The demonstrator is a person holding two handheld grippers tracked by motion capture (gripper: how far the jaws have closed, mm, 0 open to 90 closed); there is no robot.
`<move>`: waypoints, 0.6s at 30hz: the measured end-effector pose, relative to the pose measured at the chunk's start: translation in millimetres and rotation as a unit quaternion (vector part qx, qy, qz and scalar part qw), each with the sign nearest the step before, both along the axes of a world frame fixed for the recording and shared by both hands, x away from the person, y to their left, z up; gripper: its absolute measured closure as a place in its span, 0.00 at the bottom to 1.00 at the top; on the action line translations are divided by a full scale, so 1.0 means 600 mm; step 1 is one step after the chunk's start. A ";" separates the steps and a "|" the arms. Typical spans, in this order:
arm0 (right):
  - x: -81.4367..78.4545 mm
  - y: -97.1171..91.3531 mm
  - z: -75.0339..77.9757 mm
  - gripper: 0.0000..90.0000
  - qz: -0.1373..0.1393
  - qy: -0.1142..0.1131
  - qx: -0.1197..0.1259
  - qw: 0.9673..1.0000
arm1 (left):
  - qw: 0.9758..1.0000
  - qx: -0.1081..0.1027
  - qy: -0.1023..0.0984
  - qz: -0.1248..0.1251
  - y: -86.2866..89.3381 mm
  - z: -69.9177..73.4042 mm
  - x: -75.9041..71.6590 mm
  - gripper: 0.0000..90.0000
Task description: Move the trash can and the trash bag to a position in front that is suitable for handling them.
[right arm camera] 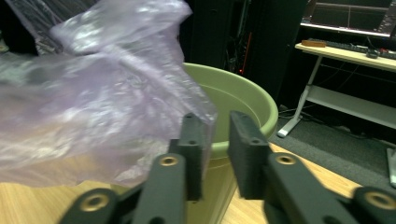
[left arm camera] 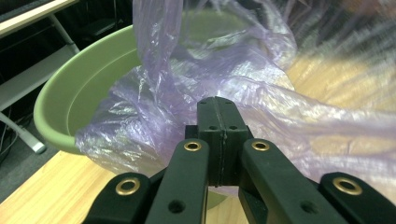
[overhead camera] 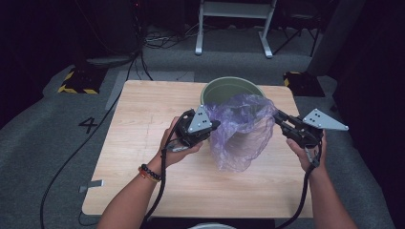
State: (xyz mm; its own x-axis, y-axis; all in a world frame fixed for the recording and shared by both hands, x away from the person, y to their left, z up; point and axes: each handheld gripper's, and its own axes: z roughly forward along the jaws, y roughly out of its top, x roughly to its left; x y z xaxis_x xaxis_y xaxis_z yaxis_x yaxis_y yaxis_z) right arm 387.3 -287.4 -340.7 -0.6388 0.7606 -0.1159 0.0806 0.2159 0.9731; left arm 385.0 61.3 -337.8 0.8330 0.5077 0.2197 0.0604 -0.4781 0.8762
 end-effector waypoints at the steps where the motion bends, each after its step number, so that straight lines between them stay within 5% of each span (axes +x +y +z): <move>1: -0.002 0.000 0.001 0.76 0.000 0.000 -0.002 1.000 | 1.000 0.000 0.000 0.000 0.000 -0.001 0.000 1.00; 3: -0.008 -0.001 0.008 0.62 -0.005 0.003 -0.001 1.000 | 1.000 0.000 -0.001 0.000 -0.001 -0.003 0.000 1.00; 9: -0.037 0.005 0.036 0.44 0.006 -0.005 -0.011 1.000 | 1.000 0.002 -0.004 0.000 -0.005 -0.002 -0.001 1.00; 18: -0.090 0.023 0.068 0.37 0.016 -0.028 -0.028 0.999 | 1.000 0.006 -0.005 -0.003 -0.012 -0.004 -0.001 1.00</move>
